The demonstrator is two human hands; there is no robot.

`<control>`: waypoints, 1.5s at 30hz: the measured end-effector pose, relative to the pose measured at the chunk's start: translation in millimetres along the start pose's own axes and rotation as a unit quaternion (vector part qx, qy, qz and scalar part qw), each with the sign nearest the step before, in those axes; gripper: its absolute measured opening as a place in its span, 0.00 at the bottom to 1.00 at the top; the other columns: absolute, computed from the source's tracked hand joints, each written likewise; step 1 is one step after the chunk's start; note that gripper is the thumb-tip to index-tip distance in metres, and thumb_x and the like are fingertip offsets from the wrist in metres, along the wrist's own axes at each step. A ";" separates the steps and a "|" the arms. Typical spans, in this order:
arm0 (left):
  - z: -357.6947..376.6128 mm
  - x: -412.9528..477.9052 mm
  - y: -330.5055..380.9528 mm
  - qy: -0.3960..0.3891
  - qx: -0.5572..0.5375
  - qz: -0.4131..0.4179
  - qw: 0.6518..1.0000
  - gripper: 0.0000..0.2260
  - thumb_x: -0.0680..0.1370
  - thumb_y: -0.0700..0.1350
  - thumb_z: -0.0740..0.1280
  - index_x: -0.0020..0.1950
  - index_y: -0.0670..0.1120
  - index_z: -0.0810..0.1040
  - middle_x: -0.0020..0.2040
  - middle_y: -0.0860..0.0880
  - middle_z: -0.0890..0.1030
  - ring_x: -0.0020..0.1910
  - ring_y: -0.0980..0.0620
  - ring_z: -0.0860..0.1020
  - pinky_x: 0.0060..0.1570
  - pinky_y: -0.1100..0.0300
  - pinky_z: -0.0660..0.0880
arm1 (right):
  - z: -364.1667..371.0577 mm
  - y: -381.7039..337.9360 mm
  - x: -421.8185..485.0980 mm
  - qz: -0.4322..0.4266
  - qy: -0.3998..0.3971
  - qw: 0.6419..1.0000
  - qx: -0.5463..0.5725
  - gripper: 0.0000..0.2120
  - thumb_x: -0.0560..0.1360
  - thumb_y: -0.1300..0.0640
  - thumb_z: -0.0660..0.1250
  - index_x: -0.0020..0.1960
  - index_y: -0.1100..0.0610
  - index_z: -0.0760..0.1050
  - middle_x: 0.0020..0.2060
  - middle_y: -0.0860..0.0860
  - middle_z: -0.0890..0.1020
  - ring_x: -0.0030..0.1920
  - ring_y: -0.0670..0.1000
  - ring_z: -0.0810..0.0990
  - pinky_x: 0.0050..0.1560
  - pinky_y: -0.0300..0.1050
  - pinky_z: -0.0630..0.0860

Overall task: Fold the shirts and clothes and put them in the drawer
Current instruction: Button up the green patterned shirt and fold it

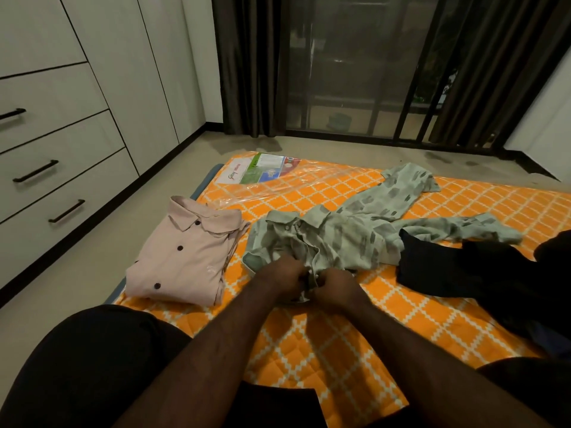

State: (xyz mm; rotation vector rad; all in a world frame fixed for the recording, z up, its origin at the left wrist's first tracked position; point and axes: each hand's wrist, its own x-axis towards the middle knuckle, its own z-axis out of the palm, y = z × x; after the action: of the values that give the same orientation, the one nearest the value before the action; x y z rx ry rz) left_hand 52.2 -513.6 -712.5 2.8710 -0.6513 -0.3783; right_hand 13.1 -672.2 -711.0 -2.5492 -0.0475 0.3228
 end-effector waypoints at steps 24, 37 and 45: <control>14.3 7.1 34.6 0.255 -0.501 -0.220 0.797 0.17 0.73 0.40 0.77 0.55 0.47 0.71 0.43 0.52 0.77 0.42 0.51 0.78 0.38 0.58 0.73 | -14.7 15.0 12.1 0.020 0.109 0.931 0.348 0.11 0.76 0.65 0.68 0.50 0.52 0.85 0.45 0.50 0.88 0.49 0.56 0.86 0.48 0.54 0.83; 14.8 -0.5 37.2 0.171 -0.530 -0.114 0.823 0.18 0.78 0.31 0.61 0.62 0.43 0.83 0.56 0.45 0.85 0.53 0.46 0.83 0.54 0.46 0.82 | -19.2 14.7 -9.0 0.001 0.076 0.909 0.410 0.18 0.75 0.74 0.69 0.59 0.56 0.83 0.48 0.57 0.87 0.49 0.60 0.87 0.43 0.55 0.85; 12.3 -1.2 31.3 0.175 -0.542 -0.109 0.815 0.12 0.82 0.37 0.65 0.63 0.43 0.80 0.52 0.42 0.85 0.49 0.44 0.84 0.50 0.45 0.83 | -28.3 3.9 -20.7 -0.008 0.007 0.894 0.447 0.27 0.74 0.78 0.67 0.65 0.53 0.79 0.50 0.58 0.87 0.48 0.60 0.87 0.48 0.58 0.85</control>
State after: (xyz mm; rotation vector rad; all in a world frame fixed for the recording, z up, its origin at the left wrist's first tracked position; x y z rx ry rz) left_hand 35.3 -542.3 -717.0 1.8055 0.0247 -0.1449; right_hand -0.3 -692.6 -685.6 -1.6301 0.0726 0.2388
